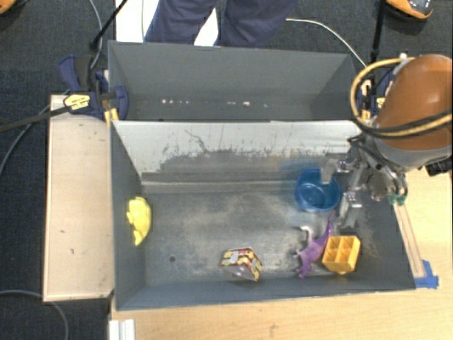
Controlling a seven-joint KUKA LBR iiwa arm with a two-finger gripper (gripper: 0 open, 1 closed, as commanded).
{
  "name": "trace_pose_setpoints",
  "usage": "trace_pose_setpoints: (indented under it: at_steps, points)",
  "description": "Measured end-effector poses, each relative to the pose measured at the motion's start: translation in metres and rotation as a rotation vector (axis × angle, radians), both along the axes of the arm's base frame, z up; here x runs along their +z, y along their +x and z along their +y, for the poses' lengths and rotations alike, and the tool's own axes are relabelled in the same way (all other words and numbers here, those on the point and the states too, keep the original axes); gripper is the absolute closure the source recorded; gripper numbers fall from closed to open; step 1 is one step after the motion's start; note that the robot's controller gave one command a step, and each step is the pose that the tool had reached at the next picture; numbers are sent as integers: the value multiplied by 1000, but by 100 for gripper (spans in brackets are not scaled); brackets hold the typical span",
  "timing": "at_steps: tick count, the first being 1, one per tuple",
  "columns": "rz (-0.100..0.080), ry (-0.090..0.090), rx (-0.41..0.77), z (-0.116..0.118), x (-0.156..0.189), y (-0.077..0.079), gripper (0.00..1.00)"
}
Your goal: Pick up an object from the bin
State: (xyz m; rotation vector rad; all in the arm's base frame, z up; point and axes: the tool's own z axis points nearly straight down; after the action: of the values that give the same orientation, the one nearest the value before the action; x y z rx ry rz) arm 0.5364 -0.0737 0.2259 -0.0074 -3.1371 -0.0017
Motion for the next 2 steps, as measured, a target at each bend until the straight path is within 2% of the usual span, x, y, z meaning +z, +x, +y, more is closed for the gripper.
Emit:
trace_pose_setpoints:
  at_steps: [1,2]
  points:
    - [-8,-1,2,0,5,1,0]
    - [-15,-2,51,1,-37,4,0]
